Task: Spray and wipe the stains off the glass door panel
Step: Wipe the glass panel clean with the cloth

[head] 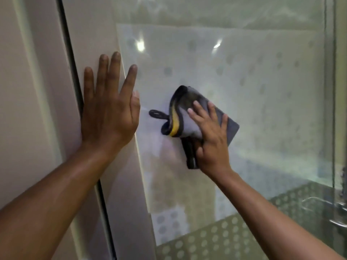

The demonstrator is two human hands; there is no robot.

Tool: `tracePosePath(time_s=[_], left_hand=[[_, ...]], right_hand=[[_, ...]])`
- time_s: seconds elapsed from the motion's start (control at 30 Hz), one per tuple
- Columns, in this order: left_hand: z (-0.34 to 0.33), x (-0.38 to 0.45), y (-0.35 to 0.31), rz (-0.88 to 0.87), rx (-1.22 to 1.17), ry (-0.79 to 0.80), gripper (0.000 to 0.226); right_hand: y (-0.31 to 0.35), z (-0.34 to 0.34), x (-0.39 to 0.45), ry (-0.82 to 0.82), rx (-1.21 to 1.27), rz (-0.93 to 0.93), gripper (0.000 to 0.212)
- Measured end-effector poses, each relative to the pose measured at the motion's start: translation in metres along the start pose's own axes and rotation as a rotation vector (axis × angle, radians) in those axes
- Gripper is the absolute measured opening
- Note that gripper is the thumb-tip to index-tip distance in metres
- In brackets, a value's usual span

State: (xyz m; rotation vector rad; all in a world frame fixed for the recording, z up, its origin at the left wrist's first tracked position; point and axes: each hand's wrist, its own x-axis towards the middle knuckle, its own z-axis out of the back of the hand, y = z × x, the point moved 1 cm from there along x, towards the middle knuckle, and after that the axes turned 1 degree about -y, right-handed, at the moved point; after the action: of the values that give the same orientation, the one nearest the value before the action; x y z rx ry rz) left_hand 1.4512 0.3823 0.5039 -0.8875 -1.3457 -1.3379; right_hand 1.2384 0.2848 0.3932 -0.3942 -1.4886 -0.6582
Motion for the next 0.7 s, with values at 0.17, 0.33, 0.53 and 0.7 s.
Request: tracePosePath(time_s=[0.17,0.33,0.53,0.7], left_hand=[[-0.002,0.001,-0.007,0.021,-0.004,0.009,0.058],[-0.004,0.0,-0.005,0.014,-0.012,-0.007,0.058],[-0.008,-0.001,-0.001,0.014,-0.047,-0.027,0.057],[-0.009,-0.002,-0.005,-0.011,-0.027,-0.023,0.056]], right_hand=[[-0.057,0.013,-0.052,-0.553,0.117,-0.988,0.064],[0.041,-0.039,-0.157,-0.236,0.119,-0.434,0.07],[-0.067,0.011,-0.224,0.192,-0.045,0.03,0.049],[-0.138,0.039,-0.181,-0.34,0.126,-0.965,0.075]])
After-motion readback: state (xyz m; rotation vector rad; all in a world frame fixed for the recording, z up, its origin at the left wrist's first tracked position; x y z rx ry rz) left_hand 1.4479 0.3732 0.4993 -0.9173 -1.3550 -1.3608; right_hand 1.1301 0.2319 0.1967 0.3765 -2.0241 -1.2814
